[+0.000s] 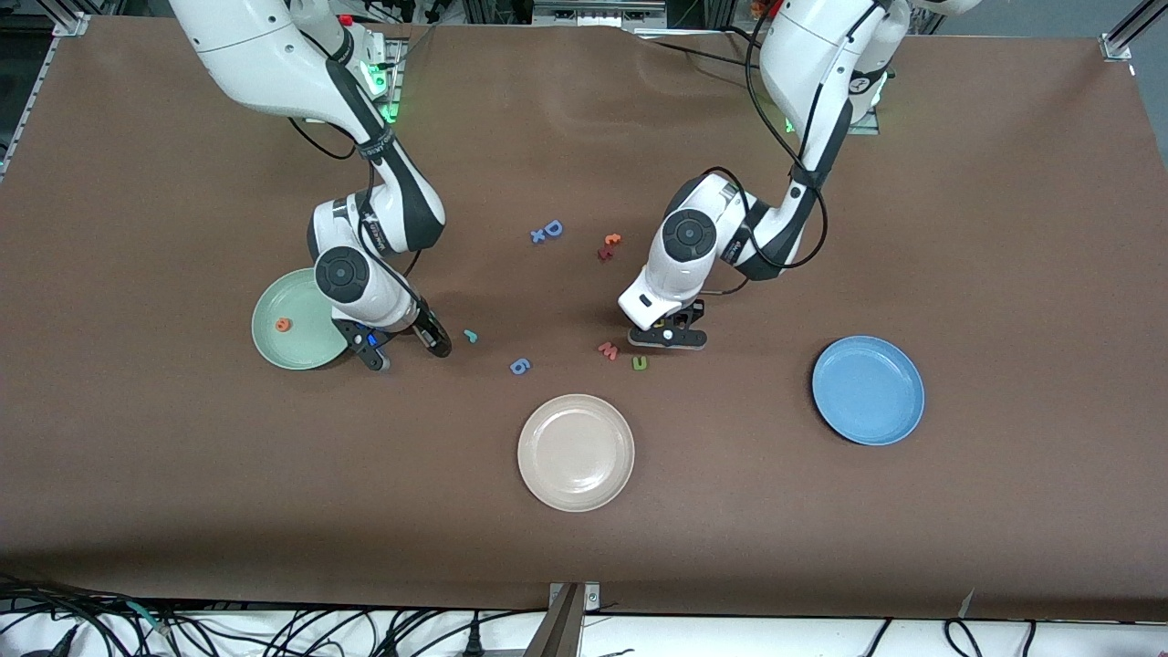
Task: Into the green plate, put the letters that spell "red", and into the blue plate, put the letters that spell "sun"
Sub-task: 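Drop the e on the green plate while the left gripper grasps yellow u, then grasp the teal b with the right gripper while the left gripper lifts u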
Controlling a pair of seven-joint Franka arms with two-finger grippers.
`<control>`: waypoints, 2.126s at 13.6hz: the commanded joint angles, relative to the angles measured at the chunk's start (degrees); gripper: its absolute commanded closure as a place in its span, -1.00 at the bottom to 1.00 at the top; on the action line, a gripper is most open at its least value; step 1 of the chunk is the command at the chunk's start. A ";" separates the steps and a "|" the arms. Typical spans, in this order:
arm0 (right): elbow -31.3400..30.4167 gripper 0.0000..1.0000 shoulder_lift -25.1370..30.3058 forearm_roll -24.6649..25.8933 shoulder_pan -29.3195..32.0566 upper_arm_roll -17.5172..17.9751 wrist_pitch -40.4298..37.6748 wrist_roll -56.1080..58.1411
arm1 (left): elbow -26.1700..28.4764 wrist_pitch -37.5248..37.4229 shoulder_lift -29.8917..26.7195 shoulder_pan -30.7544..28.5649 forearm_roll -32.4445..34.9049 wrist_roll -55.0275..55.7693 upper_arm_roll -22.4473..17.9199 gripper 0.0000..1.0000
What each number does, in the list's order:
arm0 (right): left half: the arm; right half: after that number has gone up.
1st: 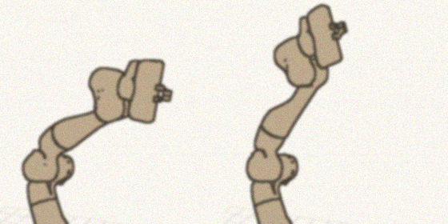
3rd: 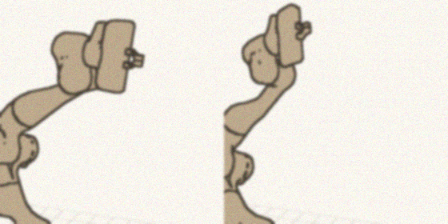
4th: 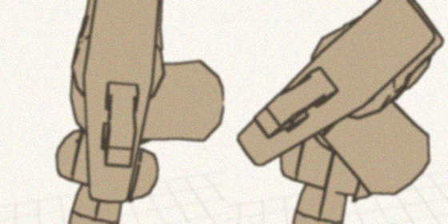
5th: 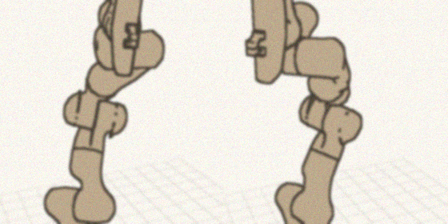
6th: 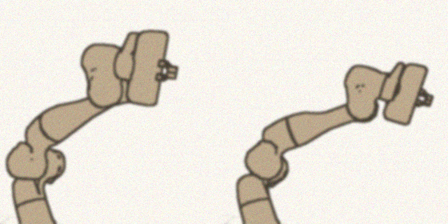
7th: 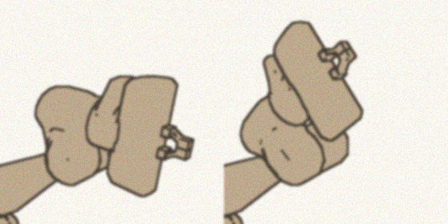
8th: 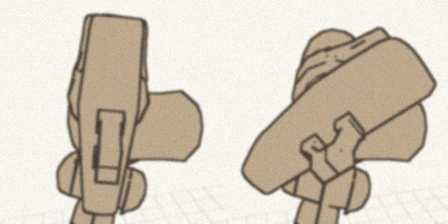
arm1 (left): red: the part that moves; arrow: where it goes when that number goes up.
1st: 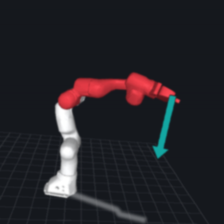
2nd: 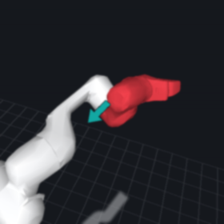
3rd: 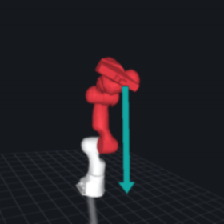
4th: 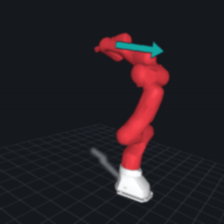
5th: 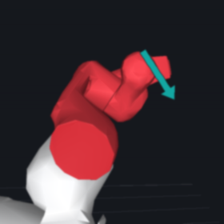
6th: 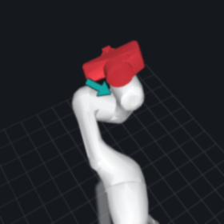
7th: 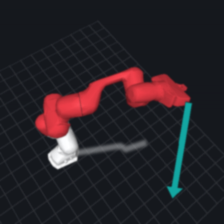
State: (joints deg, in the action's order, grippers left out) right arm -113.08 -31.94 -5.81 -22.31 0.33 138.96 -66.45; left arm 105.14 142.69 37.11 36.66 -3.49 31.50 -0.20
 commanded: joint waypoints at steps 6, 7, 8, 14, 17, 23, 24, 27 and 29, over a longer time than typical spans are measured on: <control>-5.31 -0.13 4.34 -0.52 -0.45 0.90 1.40 -0.60 | 1.65 1.18 -0.99 0.25 1.56 1.46 -0.32 0.54; -5.40 -0.12 4.25 -0.52 -0.46 0.90 1.40 -0.52 | 1.65 1.62 -0.81 0.25 1.64 1.46 -0.32 0.58; -5.40 -0.13 4.25 -0.43 -0.46 0.90 1.58 -0.43 | 1.65 1.89 -0.72 0.25 1.56 1.46 -0.32 0.61; -6.18 -0.19 4.08 0.62 -0.37 0.64 6.23 1.41 | 1.47 1.71 -0.81 0.08 1.56 1.37 -0.24 0.76; -9.52 -0.19 4.25 0.53 -0.37 0.20 10.88 3.00 | 0.86 0.66 -1.42 -0.10 1.56 1.02 -0.32 0.82; -9.71 0.59 4.43 0.53 -0.37 0.02 11.07 2.82 | -4.75 -9.42 -2.39 -1.15 1.56 0.58 -0.59 0.84; -9.71 0.64 4.43 0.53 -0.37 0.02 11.07 2.82 | -5.81 -10.84 -2.39 -1.33 1.56 0.49 -0.59 0.85; -9.53 0.72 6.26 0.53 -0.37 -0.24 10.20 3.08 | -7.92 -15.23 -3.36 -3.43 1.56 -2.39 -0.50 0.85; -9.01 0.72 11.08 0.53 -0.37 -2.69 1.54 5.70 | -7.93 -17.00 -4.93 -4.84 0.85 -6.35 -0.41 0.86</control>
State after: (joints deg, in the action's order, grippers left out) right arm -120.99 -26.78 -5.59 -22.62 -0.36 147.11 -63.62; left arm 97.29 128.24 34.19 33.40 -3.47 28.64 -0.88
